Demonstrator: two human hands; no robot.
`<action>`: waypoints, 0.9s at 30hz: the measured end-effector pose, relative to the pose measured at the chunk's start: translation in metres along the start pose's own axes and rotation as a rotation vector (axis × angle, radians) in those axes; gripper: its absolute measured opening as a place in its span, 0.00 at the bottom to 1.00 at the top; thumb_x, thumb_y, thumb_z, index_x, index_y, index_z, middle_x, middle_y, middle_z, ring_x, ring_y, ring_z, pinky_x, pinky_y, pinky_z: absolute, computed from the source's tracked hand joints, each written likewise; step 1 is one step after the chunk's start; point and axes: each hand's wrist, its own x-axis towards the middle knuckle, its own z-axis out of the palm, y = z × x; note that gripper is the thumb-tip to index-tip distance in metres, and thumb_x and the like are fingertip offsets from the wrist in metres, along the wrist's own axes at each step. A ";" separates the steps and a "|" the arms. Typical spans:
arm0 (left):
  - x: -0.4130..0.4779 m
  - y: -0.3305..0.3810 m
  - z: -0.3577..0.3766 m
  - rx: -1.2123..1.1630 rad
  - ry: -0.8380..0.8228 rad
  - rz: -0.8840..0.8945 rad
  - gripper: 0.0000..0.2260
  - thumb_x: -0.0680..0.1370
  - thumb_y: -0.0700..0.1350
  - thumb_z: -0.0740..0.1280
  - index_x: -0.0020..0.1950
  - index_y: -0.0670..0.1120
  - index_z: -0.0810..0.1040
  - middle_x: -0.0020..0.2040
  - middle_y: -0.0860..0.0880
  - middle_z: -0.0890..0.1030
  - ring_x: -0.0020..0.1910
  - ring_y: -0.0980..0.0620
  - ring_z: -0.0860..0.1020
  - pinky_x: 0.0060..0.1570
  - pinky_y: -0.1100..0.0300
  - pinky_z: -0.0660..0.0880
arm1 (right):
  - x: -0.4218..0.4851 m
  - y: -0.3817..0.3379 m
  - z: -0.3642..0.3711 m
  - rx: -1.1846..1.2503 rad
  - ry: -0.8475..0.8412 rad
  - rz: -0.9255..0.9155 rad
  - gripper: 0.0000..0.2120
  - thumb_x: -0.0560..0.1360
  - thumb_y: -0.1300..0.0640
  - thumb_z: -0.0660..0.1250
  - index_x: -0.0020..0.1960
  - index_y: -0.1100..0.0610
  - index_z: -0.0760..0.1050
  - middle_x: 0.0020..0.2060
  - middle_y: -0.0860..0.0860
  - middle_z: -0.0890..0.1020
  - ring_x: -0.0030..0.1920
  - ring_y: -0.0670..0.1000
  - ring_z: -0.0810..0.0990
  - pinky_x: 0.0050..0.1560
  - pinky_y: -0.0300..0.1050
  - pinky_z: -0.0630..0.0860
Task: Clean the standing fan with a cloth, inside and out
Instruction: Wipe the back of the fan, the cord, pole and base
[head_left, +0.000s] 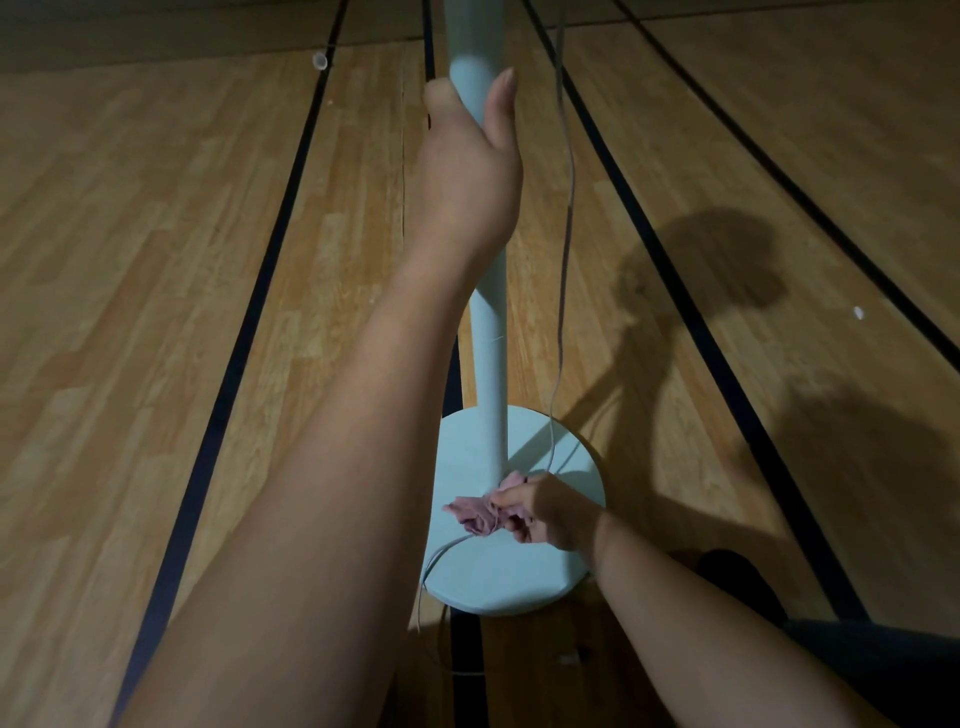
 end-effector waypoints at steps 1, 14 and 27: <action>-0.002 0.001 -0.002 0.000 -0.002 0.000 0.19 0.89 0.61 0.56 0.69 0.47 0.69 0.39 0.52 0.80 0.37 0.50 0.85 0.43 0.41 0.84 | 0.000 0.002 0.003 0.031 -0.010 -0.002 0.10 0.84 0.62 0.66 0.64 0.64 0.76 0.40 0.56 0.77 0.36 0.47 0.73 0.38 0.41 0.69; -0.047 0.005 -0.008 -0.075 0.027 0.030 0.14 0.87 0.59 0.59 0.65 0.50 0.69 0.41 0.52 0.79 0.37 0.53 0.82 0.39 0.41 0.83 | -0.003 0.033 -0.004 0.294 0.032 0.067 0.15 0.78 0.50 0.74 0.61 0.58 0.84 0.55 0.55 0.88 0.52 0.55 0.87 0.56 0.52 0.85; -0.038 0.004 -0.007 -0.072 -0.015 0.017 0.13 0.88 0.59 0.59 0.62 0.50 0.68 0.41 0.51 0.80 0.39 0.49 0.84 0.42 0.41 0.84 | 0.005 0.057 0.030 -0.599 0.046 -0.256 0.10 0.86 0.51 0.63 0.66 0.49 0.77 0.46 0.51 0.87 0.53 0.51 0.84 0.49 0.41 0.77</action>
